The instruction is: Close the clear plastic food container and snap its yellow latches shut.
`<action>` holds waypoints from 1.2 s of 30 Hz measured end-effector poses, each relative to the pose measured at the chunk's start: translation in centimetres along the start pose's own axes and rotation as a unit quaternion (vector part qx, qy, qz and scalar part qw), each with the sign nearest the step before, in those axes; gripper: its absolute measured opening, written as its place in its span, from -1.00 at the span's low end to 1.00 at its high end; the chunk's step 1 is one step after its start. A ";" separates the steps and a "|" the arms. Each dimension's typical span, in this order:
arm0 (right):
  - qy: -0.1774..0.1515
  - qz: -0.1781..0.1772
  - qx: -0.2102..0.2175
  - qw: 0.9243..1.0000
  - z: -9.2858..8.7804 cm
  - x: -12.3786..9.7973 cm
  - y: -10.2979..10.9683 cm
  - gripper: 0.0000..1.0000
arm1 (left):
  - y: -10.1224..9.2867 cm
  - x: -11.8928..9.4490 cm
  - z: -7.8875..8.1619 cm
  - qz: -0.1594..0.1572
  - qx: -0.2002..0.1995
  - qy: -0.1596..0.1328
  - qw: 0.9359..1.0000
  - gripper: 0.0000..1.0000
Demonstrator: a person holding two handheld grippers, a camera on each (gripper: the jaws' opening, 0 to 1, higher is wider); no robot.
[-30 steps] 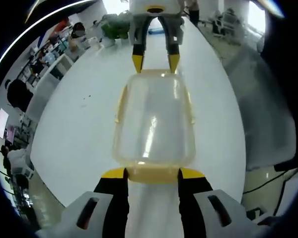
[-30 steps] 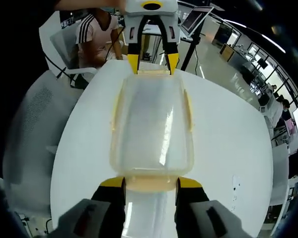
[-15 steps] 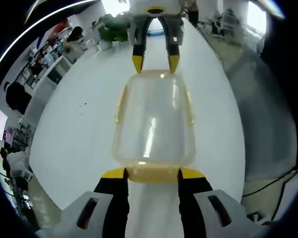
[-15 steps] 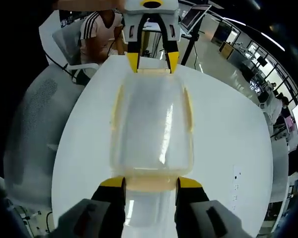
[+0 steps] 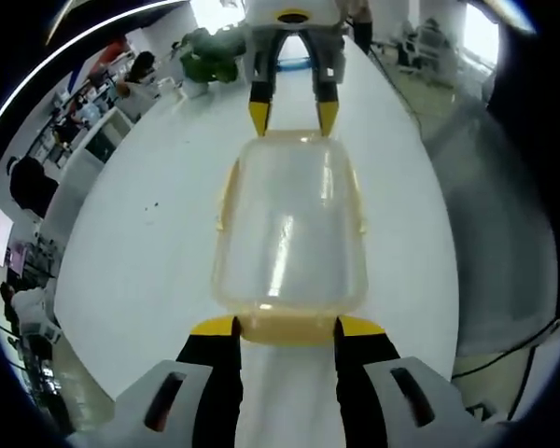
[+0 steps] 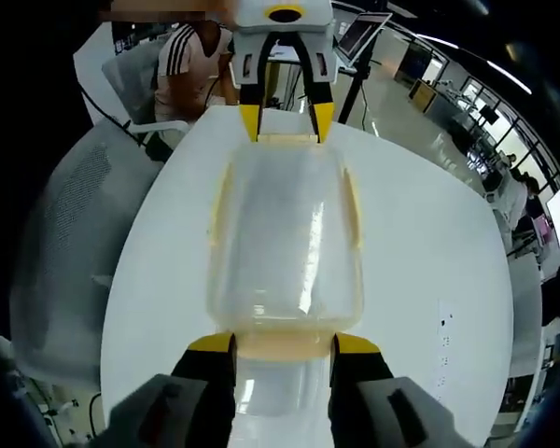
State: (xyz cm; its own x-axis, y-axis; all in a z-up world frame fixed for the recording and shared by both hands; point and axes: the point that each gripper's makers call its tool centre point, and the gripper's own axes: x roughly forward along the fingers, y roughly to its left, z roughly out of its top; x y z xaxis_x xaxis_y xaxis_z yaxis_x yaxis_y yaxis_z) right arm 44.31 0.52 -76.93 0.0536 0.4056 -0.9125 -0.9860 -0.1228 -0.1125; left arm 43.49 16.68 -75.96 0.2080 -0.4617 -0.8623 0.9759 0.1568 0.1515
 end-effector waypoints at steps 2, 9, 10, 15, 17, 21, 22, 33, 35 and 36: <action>0.001 0.002 0.001 1.000 -0.3 0.0 0.1 -0.27 | -0.1 0.2 0.2 -0.001 -0.002 0.001 1.000 -0.29; 0.006 0.006 0.002 1.000 -1.3 -0.2 0.4 -0.27 | -0.5 0.8 1.0 -0.007 -0.003 0.004 1.000 -0.29; 0.006 0.007 0.004 1.000 -1.5 -0.3 0.4 -0.27 | -0.4 0.8 1.1 -0.008 -0.004 0.004 1.000 -0.29; 0.007 0.011 0.005 1.000 -2.1 -0.4 0.5 -0.27 | -0.5 1.3 1.7 -0.012 -0.004 0.005 1.000 -0.29; 0.007 0.010 0.007 1.000 -2.3 -0.5 0.5 -0.27 | -0.4 1.5 1.8 -0.012 -0.003 0.007 1.000 -0.29; 0.007 0.013 0.010 1.000 -2.8 -0.7 0.4 -0.27 | -0.4 1.8 2.2 -0.013 -0.003 0.006 1.000 -0.29; 0.008 0.012 0.010 1.000 -2.9 -0.7 0.4 -0.27 | -0.4 1.9 2.3 -0.013 -0.003 0.006 1.000 -0.29; 0.009 0.013 0.012 1.000 -4.8 -1.1 0.4 -0.27 | -0.4 3.5 3.6 -0.017 -0.005 0.007 1.000 -0.29; 0.010 0.013 0.014 1.000 -5.2 -1.1 0.5 -0.27 | -0.6 3.7 3.8 -0.018 -0.006 0.006 1.000 -0.29; 0.011 0.014 0.015 1.000 -5.4 -1.1 0.5 -0.27 | -0.6 3.9 3.9 -0.019 -0.006 0.006 1.000 -0.29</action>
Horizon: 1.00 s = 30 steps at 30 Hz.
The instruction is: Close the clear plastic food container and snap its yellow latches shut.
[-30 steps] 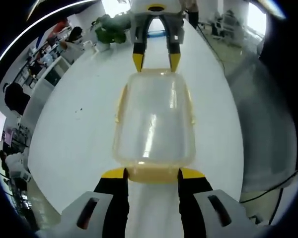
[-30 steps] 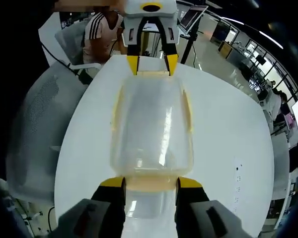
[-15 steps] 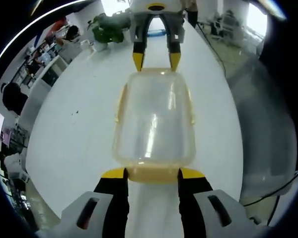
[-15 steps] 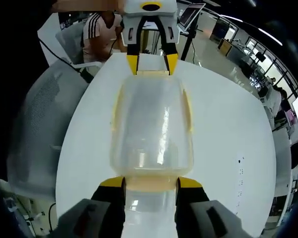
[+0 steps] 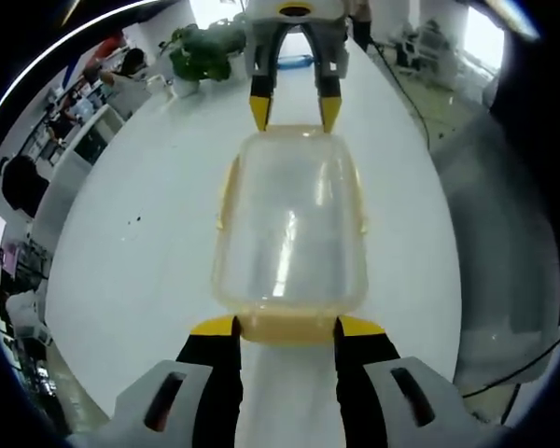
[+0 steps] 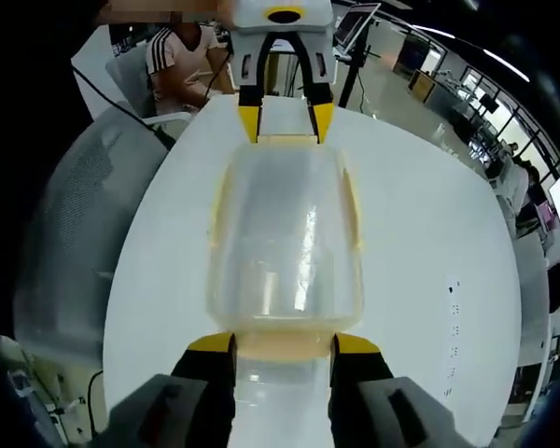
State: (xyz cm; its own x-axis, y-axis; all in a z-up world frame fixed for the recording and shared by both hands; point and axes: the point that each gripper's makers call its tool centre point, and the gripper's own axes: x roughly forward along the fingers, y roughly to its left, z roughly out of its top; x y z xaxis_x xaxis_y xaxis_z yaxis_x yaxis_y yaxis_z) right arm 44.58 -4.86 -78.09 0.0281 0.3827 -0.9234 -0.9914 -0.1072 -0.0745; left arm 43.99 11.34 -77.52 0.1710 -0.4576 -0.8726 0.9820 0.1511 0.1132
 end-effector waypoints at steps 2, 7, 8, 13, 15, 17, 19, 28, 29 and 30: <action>0.000 0.001 0.001 1.000 -0.3 0.0 0.1 -0.27 | 0.0 0.2 0.2 -0.001 0.000 -0.001 1.000 -0.29; 0.000 0.003 0.003 1.000 -1.1 -0.3 0.1 -0.27 | 0.0 0.6 1.0 -0.004 -0.002 -0.003 1.000 -0.29; 0.000 0.003 0.003 1.000 -1.3 -0.3 0.1 -0.27 | 0.0 0.7 1.1 -0.004 -0.002 -0.003 1.000 -0.29; 0.003 0.006 0.007 1.000 -2.2 -0.6 0.1 -0.27 | 0.0 1.2 1.9 -0.006 0.000 -0.003 1.000 -0.29; 0.004 0.007 0.009 1.000 -2.6 -0.7 0.2 -0.27 | 0.1 1.4 2.2 -0.007 0.000 -0.003 1.000 -0.29; 0.006 0.007 0.009 1.000 -2.9 -0.8 0.3 -0.27 | -0.1 1.6 2.6 -0.007 0.002 -0.003 1.000 -0.29; 0.007 0.006 0.010 1.000 -3.3 -0.9 0.2 -0.27 | -0.1 1.8 2.9 -0.007 0.001 -0.005 1.000 -0.29; 0.011 0.006 0.014 1.000 -5.1 -1.2 0.5 -0.27 | -0.4 3.1 4.2 -0.011 0.003 -0.002 1.000 -0.29; 0.011 0.006 0.015 1.000 -5.3 -1.2 0.5 -0.27 | -0.4 3.3 4.4 -0.011 0.003 -0.001 1.000 -0.29; 0.012 0.006 0.015 1.000 -5.5 -1.2 0.5 -0.27 | -0.4 3.4 4.5 -0.011 0.004 0.001 1.000 -0.29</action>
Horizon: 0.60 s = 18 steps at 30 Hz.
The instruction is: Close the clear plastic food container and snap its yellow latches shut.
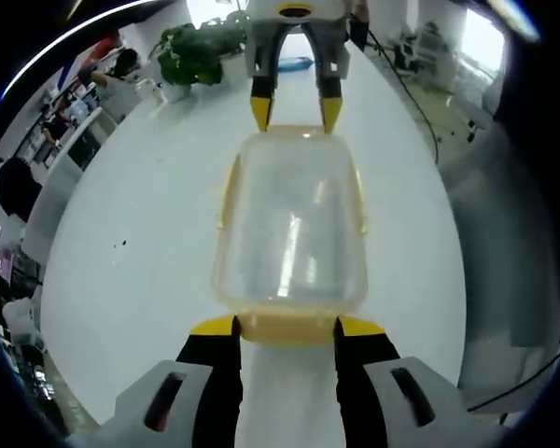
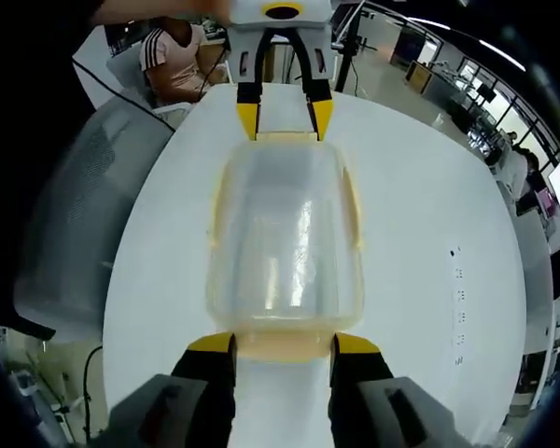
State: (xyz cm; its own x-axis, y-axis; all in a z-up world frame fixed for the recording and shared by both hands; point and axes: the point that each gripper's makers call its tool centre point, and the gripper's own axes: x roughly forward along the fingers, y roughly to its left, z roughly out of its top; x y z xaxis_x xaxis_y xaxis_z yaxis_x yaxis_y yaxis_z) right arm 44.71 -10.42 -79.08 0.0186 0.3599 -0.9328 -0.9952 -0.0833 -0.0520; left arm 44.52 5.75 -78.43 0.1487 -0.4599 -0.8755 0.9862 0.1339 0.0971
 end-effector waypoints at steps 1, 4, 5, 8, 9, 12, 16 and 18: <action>0.002 0.000 0.000 1.000 -0.3 0.0 0.0 -0.27 | 0.0 0.1 0.1 0.000 0.001 0.000 1.000 -0.29; 0.003 0.001 0.002 1.000 -0.8 0.1 0.1 -0.27 | -0.2 0.4 0.4 -0.002 -0.001 -0.001 1.000 -0.29; 0.002 0.001 0.003 1.000 -0.8 0.0 0.1 -0.27 | -0.2 0.6 0.4 -0.002 -0.001 0.000 1.000 -0.29; 0.000 0.001 0.006 1.000 -0.9 0.1 0.0 -0.27 | 0.0 0.8 0.4 -0.003 -0.002 0.004 1.000 -0.29; 0.000 0.000 0.005 1.000 -1.0 0.2 0.0 -0.27 | 0.0 0.9 0.5 -0.004 -0.002 0.004 1.000 -0.29; 0.002 0.004 0.008 1.000 -1.6 0.5 0.0 -0.27 | 0.0 1.3 0.7 -0.006 -0.002 0.006 1.000 -0.29; 0.006 0.009 0.014 1.000 -2.0 0.9 0.0 -0.27 | 0.1 2.0 0.7 -0.011 -0.005 0.009 1.000 -0.29; 0.007 0.011 0.015 1.000 -2.2 1.1 0.1 -0.27 | 0.1 2.3 0.6 -0.015 -0.006 0.011 1.000 -0.29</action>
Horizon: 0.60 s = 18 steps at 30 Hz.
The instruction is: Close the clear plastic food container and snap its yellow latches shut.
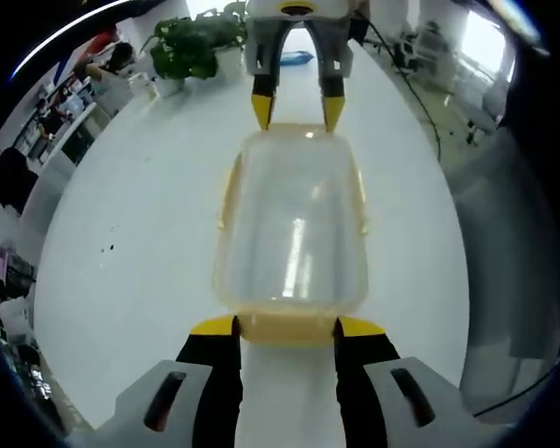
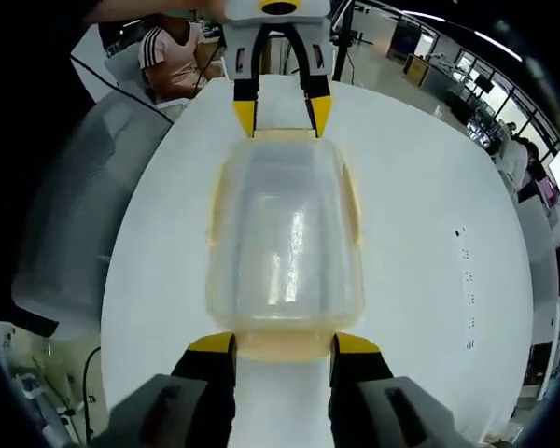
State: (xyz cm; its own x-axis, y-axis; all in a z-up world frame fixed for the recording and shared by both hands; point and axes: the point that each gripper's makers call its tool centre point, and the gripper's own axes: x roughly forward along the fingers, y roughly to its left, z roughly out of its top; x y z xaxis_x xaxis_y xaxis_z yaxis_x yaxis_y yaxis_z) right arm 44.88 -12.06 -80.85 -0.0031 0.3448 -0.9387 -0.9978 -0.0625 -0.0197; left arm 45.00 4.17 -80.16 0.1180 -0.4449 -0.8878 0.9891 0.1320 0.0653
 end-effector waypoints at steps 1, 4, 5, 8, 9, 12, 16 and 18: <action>0.002 0.002 0.000 1.000 -0.2 0.2 0.1 -0.27 | -0.1 0.2 0.0 -0.003 -0.001 0.000 1.000 -0.29; 0.003 0.006 0.003 1.000 -0.4 0.4 0.1 -0.27 | -0.2 0.5 -0.1 -0.006 -0.002 0.001 1.000 -0.29; 0.003 0.007 0.002 1.000 -0.4 0.6 0.1 -0.27 | -0.2 0.5 -0.1 -0.007 -0.002 0.001 1.000 -0.29; 0.008 0.009 0.000 1.000 -0.6 0.8 0.0 -0.27 | -0.2 0.8 -0.3 -0.009 -0.008 0.000 1.000 -0.29; 0.009 0.009 -0.001 1.000 -0.6 0.8 0.0 -0.27 | -0.3 1.0 -0.3 -0.009 -0.008 0.001 1.000 -0.29; 0.015 0.014 -0.001 1.000 -0.8 1.2 0.1 -0.27 | -0.4 1.2 -0.3 -0.012 -0.009 0.005 1.000 -0.29; 0.020 0.017 -0.007 1.000 -1.1 1.6 0.3 -0.27 | -0.7 1.7 -0.4 -0.017 -0.009 0.008 1.000 -0.29; 0.022 0.016 -0.007 1.000 -1.2 1.8 0.2 -0.27 | -0.5 1.8 -0.4 -0.017 -0.011 0.008 1.000 -0.29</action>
State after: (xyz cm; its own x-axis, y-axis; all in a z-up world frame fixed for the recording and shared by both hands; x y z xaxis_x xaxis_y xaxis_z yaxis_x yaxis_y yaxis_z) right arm 44.75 -12.62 -82.93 -0.0312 0.3006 -0.9532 -0.9964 -0.0852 0.0058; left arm 44.64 3.67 -81.97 0.0821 -0.4354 -0.8965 0.9904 0.1358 0.0248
